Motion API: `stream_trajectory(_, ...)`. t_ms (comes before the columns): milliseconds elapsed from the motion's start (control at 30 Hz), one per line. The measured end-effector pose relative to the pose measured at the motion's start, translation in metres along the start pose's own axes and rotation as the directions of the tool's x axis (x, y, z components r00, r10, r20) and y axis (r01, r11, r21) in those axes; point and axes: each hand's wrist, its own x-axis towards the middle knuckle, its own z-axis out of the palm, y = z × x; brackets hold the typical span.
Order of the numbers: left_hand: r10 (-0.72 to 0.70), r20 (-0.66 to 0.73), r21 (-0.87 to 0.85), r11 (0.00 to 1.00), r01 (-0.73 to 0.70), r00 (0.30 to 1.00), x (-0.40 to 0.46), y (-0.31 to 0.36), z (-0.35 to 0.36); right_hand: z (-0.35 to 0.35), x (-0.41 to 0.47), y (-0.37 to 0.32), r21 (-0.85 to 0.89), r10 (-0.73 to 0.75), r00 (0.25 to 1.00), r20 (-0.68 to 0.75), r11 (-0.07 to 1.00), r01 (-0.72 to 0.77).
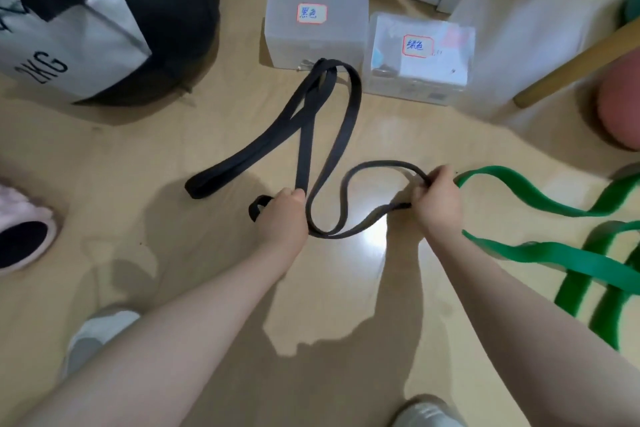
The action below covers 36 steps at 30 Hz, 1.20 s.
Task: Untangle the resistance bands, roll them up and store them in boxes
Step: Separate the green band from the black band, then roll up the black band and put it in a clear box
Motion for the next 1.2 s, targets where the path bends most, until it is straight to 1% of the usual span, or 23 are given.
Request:
stream_trajectory(100, -0.048, 0.061, 0.031, 0.998, 0.046, 0.997, 0.012, 0.010, -0.002, -0.031, -0.026, 0.037, -0.021, 0.043, 0.999, -0.008, 0.999, -0.043)
stream_trajectory(200, -0.009, 0.082, 0.020, 1.000, 0.008, 0.997, 0.018, 0.021, -0.005, -0.047, -0.056, 0.055, -0.160, 0.004, 0.997, 0.074, 0.987, 0.008)
stream_trajectory(267, -0.032, 0.071, -0.182, 0.982, 0.045, 0.997, 0.017, 0.026, -0.009, -0.053, -0.070, 0.059, -0.240, 0.014, 0.988, 0.155, 0.971, 0.024)
stream_trajectory(300, -0.076, 0.070, -0.348, 0.933, 0.096, 0.995, 0.016, 0.030, -0.012, -0.055, -0.073, 0.060, -0.265, 0.026, 0.986, 0.168, 0.964, 0.019)
stream_trajectory(367, -0.139, 0.055, -0.614, 0.776, 0.143, 0.989, 0.015, 0.038, -0.017, -0.060, -0.077, 0.061, -0.257, 0.051, 0.989, 0.140, 0.966, -0.014)
stream_trajectory(400, -0.151, 0.033, -0.685, 0.716, 0.132, 0.988, 0.014, 0.041, -0.019, -0.061, -0.077, 0.062, -0.221, 0.069, 0.989, 0.128, 0.974, -0.039)
stream_trajectory(467, -0.144, 0.009, -0.698, 0.708, 0.109, 0.990, 0.010, 0.048, -0.018, -0.067, -0.081, 0.069, -0.043, 0.135, 0.984, 0.114, 0.990, -0.131)
stream_trajectory(533, -0.186, 0.029, -0.567, 0.806, 0.169, 0.982, 0.006, 0.047, -0.015, -0.073, -0.086, 0.077, 0.228, 0.208, 0.968, 0.139, 0.945, -0.236)
stream_trajectory(567, -0.203, 0.025, -0.429, 0.882, 0.194, 0.979, 0.002, 0.045, -0.014, -0.078, -0.089, 0.080, 0.376, 0.229, 0.959, 0.165, 0.885, -0.276)
stream_trajectory(600, -0.179, -0.010, -0.268, 0.948, 0.170, 0.984, -0.001, 0.041, -0.013, -0.083, -0.091, 0.081, 0.506, 0.229, 0.954, 0.192, 0.810, -0.296)
stream_trajectory(633, -0.102, -0.060, -0.139, 0.986, 0.093, 0.993, -0.004, 0.037, -0.013, -0.089, -0.092, 0.082, 0.603, 0.210, 0.953, 0.218, 0.739, -0.301)
stream_trajectory(667, 0.019, -0.094, -0.089, 0.996, -0.027, 0.995, -0.006, 0.034, -0.011, -0.094, -0.093, 0.081, 0.670, 0.175, 0.953, 0.248, 0.679, -0.299)
stream_trajectory(700, 0.155, -0.077, -0.111, 0.980, -0.163, 0.985, -0.008, 0.034, -0.010, -0.100, -0.094, 0.079, 0.726, 0.125, 0.953, 0.276, 0.623, -0.292)
stream_trajectory(733, 0.281, -0.003, -0.190, 0.942, -0.277, 0.960, -0.010, 0.038, -0.010, -0.104, -0.094, 0.075, 0.770, 0.069, 0.952, 0.297, 0.572, -0.282)
stream_trajectory(767, 0.385, 0.106, -0.306, 0.890, -0.338, 0.917, -0.014, 0.044, -0.011, -0.109, -0.094, 0.071, 0.805, 0.014, 0.951, 0.308, 0.528, -0.268)
stream_trajectory(833, 0.510, 0.271, -0.518, 0.792, -0.323, 0.816, -0.026, 0.062, -0.015, -0.116, -0.092, 0.062, 0.848, -0.079, 0.945, 0.318, 0.469, -0.247)
stream_trajectory(867, 0.555, 0.295, -0.591, 0.745, -0.308, 0.778, -0.032, 0.072, -0.018, -0.119, -0.091, 0.057, 0.865, -0.121, 0.937, 0.327, 0.438, -0.245)
stream_trajectory(933, 0.621, 0.261, -0.681, 0.661, -0.315, 0.739, -0.044, 0.091, -0.026, -0.124, -0.089, 0.047, 0.894, -0.200, 0.916, 0.347, 0.365, -0.259)
stream_trajectory(1000, 0.637, 0.195, -0.749, 0.587, -0.305, 0.746, -0.048, 0.101, -0.035, -0.128, -0.088, 0.037, 0.914, -0.258, 0.899, 0.355, 0.300, -0.274)
stream_trajectory(1067, 0.623, 0.163, -0.783, 0.554, -0.284, 0.765, -0.049, 0.102, -0.043, -0.130, -0.087, 0.028, 0.922, -0.284, 0.889, 0.359, 0.253, -0.292)
stream_trajectory(1100, 0.610, 0.150, -0.779, 0.557, -0.287, 0.778, -0.048, 0.100, -0.047, -0.131, -0.088, 0.024, 0.918, -0.280, 0.890, 0.360, 0.274, -0.285)
stream_trajectory(1133, 0.600, 0.135, -0.769, 0.565, -0.299, 0.788, -0.047, 0.097, -0.051, -0.132, -0.088, 0.021, 0.903, -0.261, 0.900, 0.349, 0.349, -0.250)
stream_trajectory(1200, 0.585, 0.106, -0.745, 0.582, -0.325, 0.804, -0.043, 0.091, -0.056, -0.131, -0.087, 0.016, 0.804, -0.228, 0.933, 0.279, 0.586, -0.098)
